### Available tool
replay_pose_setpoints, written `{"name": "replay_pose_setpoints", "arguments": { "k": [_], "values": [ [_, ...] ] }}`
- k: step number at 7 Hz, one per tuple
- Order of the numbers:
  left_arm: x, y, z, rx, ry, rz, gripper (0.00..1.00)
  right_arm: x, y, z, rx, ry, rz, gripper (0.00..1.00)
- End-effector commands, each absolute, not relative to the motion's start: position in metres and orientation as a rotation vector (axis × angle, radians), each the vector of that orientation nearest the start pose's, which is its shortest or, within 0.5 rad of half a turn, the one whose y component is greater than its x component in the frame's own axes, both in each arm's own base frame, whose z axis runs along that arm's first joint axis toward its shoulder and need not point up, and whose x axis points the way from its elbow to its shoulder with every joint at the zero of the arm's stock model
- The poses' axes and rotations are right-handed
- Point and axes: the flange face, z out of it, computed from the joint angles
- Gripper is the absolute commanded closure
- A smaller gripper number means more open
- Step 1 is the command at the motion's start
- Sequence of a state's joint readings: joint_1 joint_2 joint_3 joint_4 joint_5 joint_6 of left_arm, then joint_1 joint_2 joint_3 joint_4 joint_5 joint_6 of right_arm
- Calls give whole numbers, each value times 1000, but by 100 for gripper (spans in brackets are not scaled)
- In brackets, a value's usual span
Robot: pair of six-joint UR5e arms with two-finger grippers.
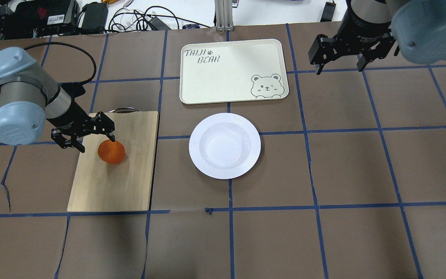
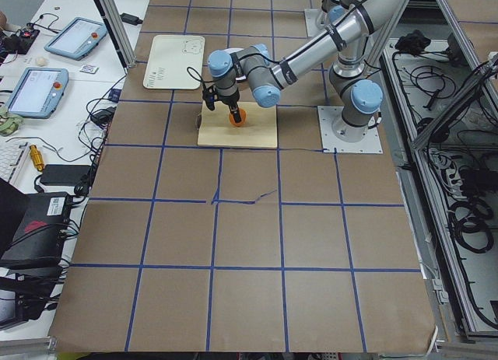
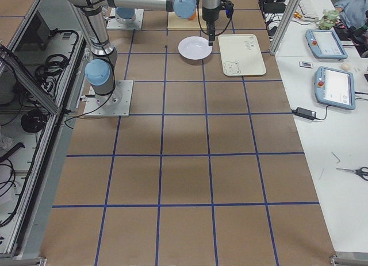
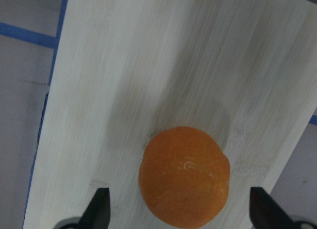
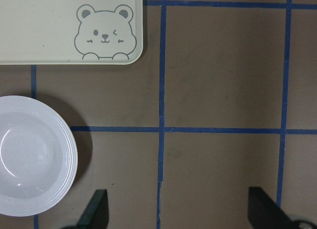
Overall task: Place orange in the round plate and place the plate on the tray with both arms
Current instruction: 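Lower the left gripper onto the orange on the cutting board and close it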
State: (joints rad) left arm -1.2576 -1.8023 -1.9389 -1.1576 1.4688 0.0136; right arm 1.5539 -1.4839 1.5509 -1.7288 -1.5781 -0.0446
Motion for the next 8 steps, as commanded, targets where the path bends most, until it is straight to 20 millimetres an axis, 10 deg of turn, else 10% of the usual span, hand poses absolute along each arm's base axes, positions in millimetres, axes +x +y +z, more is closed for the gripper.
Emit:
{"name": "replay_pose_setpoints", "arguments": {
  "k": [1, 6, 7, 8],
  "values": [
    [19, -524, 223, -507, 3223, 314, 0, 124, -538, 467, -41, 3147, -135, 0],
    [19, -527, 198, -513, 3221, 387, 12, 124, -534, 462, -41, 3147, -130, 0],
    [20, -528, 197, -515, 3222, 382, 30, 124, -534, 462, -41, 3147, -130, 0],
    [20, -529, 199, -512, 3223, 370, 76, 124, -534, 464, -38, 3147, -135, 0]
  ]
}}
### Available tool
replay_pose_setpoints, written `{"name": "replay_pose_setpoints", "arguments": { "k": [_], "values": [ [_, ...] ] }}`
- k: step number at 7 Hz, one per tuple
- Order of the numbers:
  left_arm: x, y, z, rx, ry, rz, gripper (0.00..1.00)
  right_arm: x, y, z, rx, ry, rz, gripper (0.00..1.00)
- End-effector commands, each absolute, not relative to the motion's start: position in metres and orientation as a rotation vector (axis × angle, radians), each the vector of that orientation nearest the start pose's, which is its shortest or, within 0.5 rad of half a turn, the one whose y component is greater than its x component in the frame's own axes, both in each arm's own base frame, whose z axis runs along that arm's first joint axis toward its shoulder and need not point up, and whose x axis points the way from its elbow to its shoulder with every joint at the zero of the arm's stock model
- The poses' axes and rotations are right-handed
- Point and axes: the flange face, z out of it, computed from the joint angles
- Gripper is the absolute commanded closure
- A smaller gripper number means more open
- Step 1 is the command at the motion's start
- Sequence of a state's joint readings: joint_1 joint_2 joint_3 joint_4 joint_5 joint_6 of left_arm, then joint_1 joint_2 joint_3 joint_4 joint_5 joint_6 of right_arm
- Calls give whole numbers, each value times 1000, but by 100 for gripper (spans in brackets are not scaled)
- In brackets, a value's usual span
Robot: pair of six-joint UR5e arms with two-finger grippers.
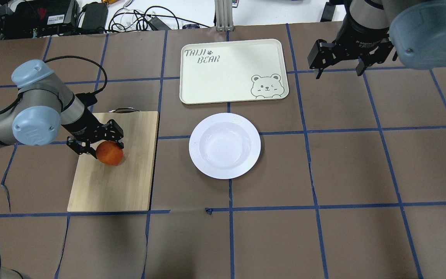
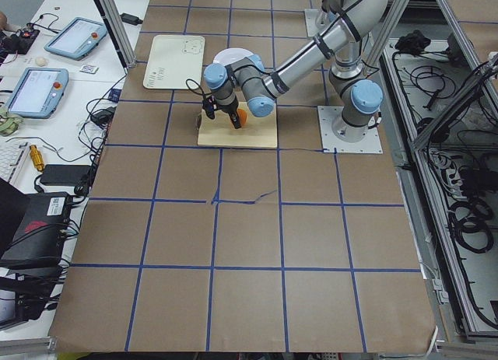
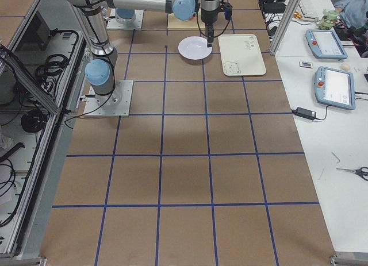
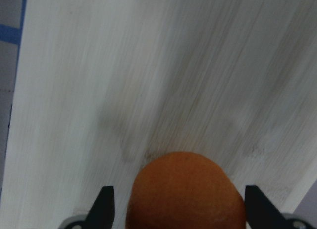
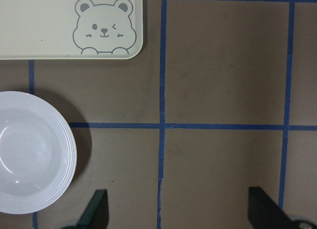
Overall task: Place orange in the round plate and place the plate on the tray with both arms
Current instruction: 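Lift the orange with the left gripper and carry it over the white plate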
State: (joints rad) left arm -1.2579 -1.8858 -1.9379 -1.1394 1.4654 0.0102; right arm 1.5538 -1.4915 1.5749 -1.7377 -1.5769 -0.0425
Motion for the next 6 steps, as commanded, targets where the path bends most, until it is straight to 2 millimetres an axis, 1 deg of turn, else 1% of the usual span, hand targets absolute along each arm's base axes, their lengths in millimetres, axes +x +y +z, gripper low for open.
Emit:
{"name": "replay_pose_setpoints", "arguments": {
  "k": [1, 2, 3, 4, 5, 6],
  "values": [
    [21, -532, 202, -508, 3223, 342, 96, 124, -534, 462, -38, 3147, -130, 0],
    [19, -540, 218, -497, 3225, 262, 100, 124, -534, 462, -38, 3147, -130, 0],
    [12, -552, 249, -505, 3220, 164, 100, 124, -534, 462, -38, 3147, -130, 0],
    [-17, -572, 271, -538, 3216, 94, 100, 124, -534, 462, -38, 3147, -130, 0],
    [-55, -595, 295, -626, 3200, 16, 100, 124, -534, 462, -38, 3147, -130, 0],
    [-98, -605, 310, -698, 3237, -17, 100, 124, -534, 462, -38, 3147, -130, 0]
  ]
}}
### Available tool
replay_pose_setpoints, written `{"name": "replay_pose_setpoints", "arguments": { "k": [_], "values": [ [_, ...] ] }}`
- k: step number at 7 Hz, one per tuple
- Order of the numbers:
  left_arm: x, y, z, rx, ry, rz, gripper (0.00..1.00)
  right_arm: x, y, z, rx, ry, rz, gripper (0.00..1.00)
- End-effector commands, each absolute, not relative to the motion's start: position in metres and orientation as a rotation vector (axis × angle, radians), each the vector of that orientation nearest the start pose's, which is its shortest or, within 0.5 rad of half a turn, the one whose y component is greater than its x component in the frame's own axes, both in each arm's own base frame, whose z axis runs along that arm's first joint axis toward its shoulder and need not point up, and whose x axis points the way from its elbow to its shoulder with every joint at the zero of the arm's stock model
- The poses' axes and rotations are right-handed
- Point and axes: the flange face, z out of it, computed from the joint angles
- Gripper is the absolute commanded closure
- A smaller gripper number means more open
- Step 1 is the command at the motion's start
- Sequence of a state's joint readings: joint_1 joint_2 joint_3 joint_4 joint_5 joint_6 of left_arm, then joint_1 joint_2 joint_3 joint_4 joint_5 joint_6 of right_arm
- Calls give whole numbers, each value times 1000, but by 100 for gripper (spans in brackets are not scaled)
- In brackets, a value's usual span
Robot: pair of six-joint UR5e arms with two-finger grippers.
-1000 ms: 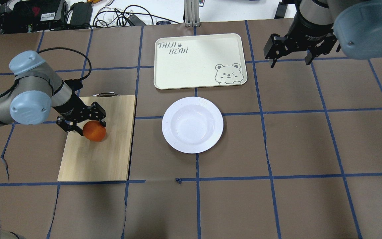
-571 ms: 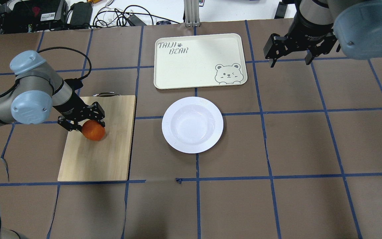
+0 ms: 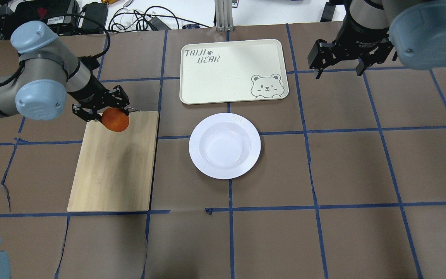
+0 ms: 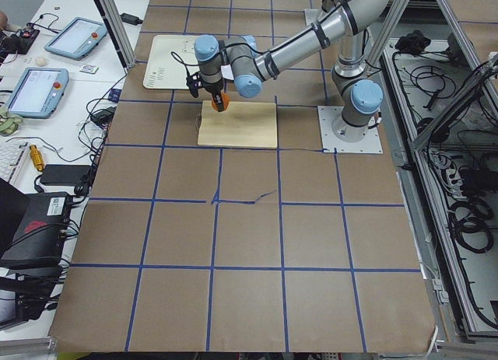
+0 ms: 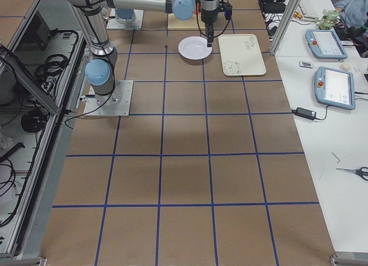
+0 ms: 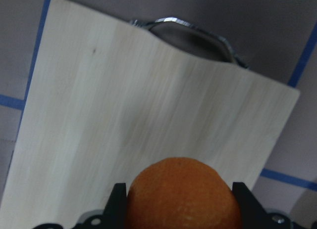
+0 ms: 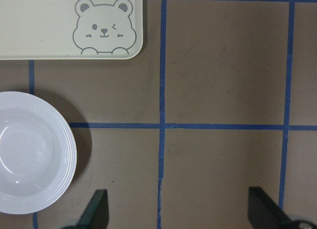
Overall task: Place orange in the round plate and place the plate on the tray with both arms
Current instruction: 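Lift the orange with the left gripper and carry it over the white plate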
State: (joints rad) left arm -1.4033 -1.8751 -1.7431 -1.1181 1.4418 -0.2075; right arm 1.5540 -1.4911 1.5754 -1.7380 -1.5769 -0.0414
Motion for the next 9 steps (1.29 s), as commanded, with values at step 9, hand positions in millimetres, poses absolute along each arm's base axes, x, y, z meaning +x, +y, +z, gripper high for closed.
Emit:
{"name": "replay_pose_setpoints", "arguments": {
  "k": [9],
  "values": [
    [-297, -563, 236, -701, 3327, 139, 100, 124, -536, 459, -33, 3149, -120, 0]
  ]
}}
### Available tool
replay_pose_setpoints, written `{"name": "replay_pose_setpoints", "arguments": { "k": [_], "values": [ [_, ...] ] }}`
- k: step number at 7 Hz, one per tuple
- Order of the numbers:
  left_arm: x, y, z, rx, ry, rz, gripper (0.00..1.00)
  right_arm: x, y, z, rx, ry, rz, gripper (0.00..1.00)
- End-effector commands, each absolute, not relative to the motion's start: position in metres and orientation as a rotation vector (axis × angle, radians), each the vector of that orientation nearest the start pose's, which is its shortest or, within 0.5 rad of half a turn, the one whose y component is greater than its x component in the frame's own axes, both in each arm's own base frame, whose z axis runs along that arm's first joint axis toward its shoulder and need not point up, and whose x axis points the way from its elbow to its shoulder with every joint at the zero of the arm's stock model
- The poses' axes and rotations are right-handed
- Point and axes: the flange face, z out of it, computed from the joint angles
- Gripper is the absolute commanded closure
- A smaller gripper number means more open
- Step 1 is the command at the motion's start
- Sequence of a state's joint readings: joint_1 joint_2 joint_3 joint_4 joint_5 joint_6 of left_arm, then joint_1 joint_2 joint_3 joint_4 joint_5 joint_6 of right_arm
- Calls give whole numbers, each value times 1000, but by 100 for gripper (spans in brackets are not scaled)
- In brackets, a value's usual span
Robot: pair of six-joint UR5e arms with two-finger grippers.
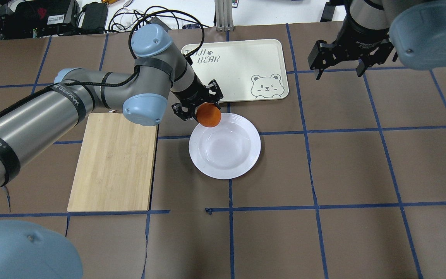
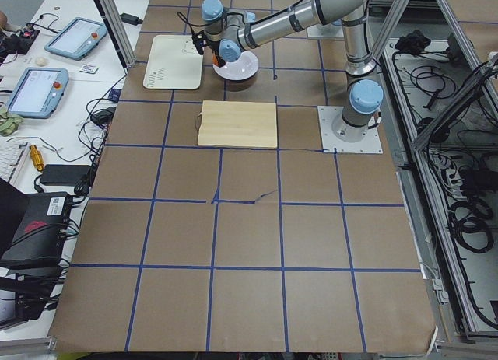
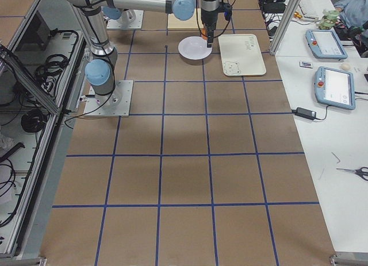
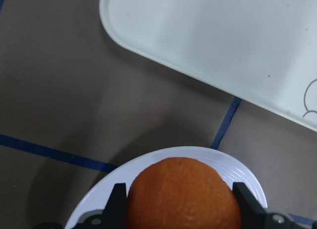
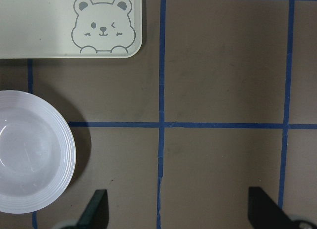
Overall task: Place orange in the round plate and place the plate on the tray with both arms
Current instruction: 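Lift the orange with the left gripper and carry it over the white plate, then open the left gripper to drop the orange onto the plate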
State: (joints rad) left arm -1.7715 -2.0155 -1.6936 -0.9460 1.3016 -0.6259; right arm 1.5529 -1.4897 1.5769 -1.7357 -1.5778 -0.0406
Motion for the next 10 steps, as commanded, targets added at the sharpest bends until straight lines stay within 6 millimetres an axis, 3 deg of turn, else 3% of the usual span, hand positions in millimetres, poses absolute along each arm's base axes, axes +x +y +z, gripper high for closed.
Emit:
{"name": "replay_pose_setpoints", "arguments": {
  "k": [1, 2, 3, 4, 5, 6, 8, 9, 10],
  "values": [
    [-313, -546, 226, -699, 3309, 181, 90, 115, -537, 457, -12, 3149, -96, 0],
    [-314, -538, 224, -690, 3306, 194, 73, 114, -538, 456, -8, 3130, -99, 0],
    [-314, -536, 222, -698, 3302, 202, 1, 116, -538, 455, -6, 3109, -102, 0],
    [-315, -538, 231, -684, 3318, 179, 0, 116, -539, 455, -4, 3106, -105, 0],
    [-312, -544, 248, -673, 3337, 126, 0, 114, -542, 439, 1, 3065, -42, 0],
    [-294, -562, 269, -697, 3344, 44, 0, 112, -539, 411, 41, 2997, 17, 0],
    [-253, -582, 316, -433, 3335, -179, 0, 127, -530, 335, 44, 2897, 33, 0],
    [-231, -584, 336, -461, 3280, -264, 0, 138, -520, 289, 160, 2809, 115, 0],
    [-200, -586, 354, -527, 3232, -317, 0, 151, -519, 261, 231, 2777, 135, 0]
  ]
}}
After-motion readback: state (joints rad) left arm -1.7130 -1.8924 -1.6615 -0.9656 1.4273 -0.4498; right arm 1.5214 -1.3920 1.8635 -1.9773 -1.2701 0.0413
